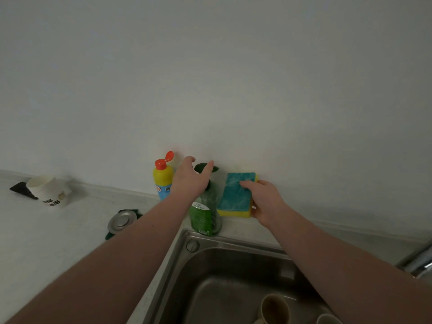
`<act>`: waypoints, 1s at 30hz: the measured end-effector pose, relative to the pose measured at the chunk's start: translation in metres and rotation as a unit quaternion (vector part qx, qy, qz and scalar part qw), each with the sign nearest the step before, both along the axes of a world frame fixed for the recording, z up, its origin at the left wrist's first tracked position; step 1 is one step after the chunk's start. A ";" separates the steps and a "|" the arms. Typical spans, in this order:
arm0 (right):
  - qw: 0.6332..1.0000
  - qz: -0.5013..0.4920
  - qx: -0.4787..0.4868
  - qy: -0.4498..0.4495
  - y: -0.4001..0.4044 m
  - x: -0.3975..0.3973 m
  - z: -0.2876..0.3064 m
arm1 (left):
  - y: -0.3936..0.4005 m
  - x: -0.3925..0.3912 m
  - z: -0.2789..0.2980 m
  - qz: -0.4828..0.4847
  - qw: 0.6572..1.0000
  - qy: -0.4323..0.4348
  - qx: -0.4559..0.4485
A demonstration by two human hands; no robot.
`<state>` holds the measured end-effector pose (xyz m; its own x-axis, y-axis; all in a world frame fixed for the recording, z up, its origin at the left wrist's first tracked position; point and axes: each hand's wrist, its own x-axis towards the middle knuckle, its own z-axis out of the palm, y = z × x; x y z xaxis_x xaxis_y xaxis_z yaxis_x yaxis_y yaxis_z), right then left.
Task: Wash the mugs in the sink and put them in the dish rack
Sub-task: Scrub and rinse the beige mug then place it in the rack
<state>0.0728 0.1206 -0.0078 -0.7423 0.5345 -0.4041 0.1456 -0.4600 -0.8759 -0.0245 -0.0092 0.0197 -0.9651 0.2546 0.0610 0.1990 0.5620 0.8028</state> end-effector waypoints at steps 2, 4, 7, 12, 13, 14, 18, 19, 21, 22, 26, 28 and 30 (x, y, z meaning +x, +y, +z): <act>1.000 0.005 0.003 -0.005 0.000 0.011 -0.001 | -0.002 0.009 0.001 0.000 1.000 0.018 -0.007; 1.000 0.009 0.008 -0.012 0.000 0.023 -0.002 | -0.005 0.021 0.003 0.005 0.999 0.027 -0.024; 1.000 0.016 0.015 -0.017 0.000 0.041 -0.005 | -0.008 0.039 0.003 0.015 0.999 0.021 -0.027; 0.999 0.030 0.014 -0.028 0.003 0.067 -0.015 | -0.010 0.064 -0.007 0.012 0.998 0.009 -0.060; 0.999 0.031 0.011 -0.029 0.004 0.072 -0.018 | -0.010 0.068 -0.010 0.012 0.998 0.003 -0.069; 0.999 0.030 0.008 -0.031 0.005 0.077 -0.021 | -0.010 0.073 -0.015 0.012 0.997 -0.005 -0.076; 0.998 0.042 0.006 -0.046 0.009 0.101 -0.039 | -0.008 0.090 -0.041 -0.002 0.991 -0.034 -0.132; 0.998 0.047 0.004 -0.051 0.010 0.108 -0.044 | -0.007 0.094 -0.049 -0.011 0.988 -0.041 -0.147; 0.997 0.048 -0.006 -0.065 0.012 0.122 -0.058 | -0.004 0.106 -0.066 -0.030 0.983 -0.056 -0.173; 0.996 0.044 -0.012 -0.076 0.014 0.130 -0.065 | -0.003 0.112 -0.076 -0.038 0.981 -0.066 -0.180; 0.993 0.027 -0.033 -0.114 0.021 0.159 -0.098 | 0.007 0.134 -0.122 -0.075 0.970 -0.103 -0.208; 0.991 0.022 -0.025 -0.131 0.026 0.170 -0.115 | 0.012 0.140 -0.145 -0.106 0.959 -0.120 -0.232; 0.988 0.017 0.004 -0.154 0.031 0.180 -0.130 | 0.016 0.146 -0.168 -0.132 0.949 -0.142 -0.247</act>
<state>0.2526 0.1519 -0.1375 -0.6024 0.5153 -0.6095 0.4207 -0.4439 -0.7911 0.1212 0.0067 -0.1484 -0.8236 0.4190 -0.3823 0.1994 0.8449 0.4964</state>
